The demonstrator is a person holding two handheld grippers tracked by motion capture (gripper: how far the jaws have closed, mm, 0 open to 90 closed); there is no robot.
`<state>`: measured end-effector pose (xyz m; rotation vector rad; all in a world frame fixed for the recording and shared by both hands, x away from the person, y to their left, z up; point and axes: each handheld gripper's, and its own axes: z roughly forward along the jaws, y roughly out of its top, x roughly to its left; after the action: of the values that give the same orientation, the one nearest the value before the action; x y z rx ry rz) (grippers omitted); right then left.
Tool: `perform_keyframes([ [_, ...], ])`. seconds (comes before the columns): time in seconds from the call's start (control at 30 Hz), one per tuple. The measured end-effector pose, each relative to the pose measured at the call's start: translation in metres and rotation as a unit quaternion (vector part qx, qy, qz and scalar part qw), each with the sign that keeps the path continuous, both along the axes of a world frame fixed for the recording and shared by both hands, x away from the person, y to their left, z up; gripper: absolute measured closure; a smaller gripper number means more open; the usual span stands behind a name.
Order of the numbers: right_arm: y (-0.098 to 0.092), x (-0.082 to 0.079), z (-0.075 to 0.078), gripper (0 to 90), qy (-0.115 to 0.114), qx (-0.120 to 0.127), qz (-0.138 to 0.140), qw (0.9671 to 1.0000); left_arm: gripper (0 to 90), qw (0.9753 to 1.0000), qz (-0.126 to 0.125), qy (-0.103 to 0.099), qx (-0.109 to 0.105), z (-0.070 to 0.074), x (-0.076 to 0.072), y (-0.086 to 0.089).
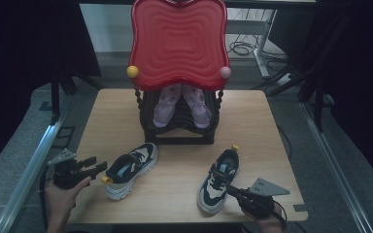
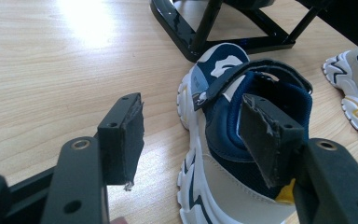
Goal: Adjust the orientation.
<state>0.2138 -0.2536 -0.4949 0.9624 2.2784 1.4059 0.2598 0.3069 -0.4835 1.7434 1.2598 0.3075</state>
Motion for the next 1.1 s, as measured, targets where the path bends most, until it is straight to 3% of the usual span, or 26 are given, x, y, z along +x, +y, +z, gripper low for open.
perform_keyframes([
  [0.2, -0.006, -0.007, -0.013, 90.0, 0.019, 0.0, 0.006, 0.9998, 40.2, 1.0, 0.001, -0.001, 0.0, 0.001, 0.0, 0.0],
  [0.4, -0.003, -0.01, -0.026, 90.0, 0.047, -0.007, 0.031, 0.9984, 40.2, 1.0, 0.003, -0.003, -0.001, 0.002, -0.001, 0.002],
  [0.53, 0.001, -0.013, -0.028, 90.0, 0.045, -0.014, 0.05, 0.9976, 40.1, 1.0, 0.005, -0.003, -0.001, 0.002, -0.001, 0.003],
  [1.1, 0.015, -0.011, -0.031, 90.0, 0.041, -0.034, 0.058, 0.9969, 39.9, 1.0, 0.005, -0.001, -0.001, 0.002, -0.001, 0.003],
])
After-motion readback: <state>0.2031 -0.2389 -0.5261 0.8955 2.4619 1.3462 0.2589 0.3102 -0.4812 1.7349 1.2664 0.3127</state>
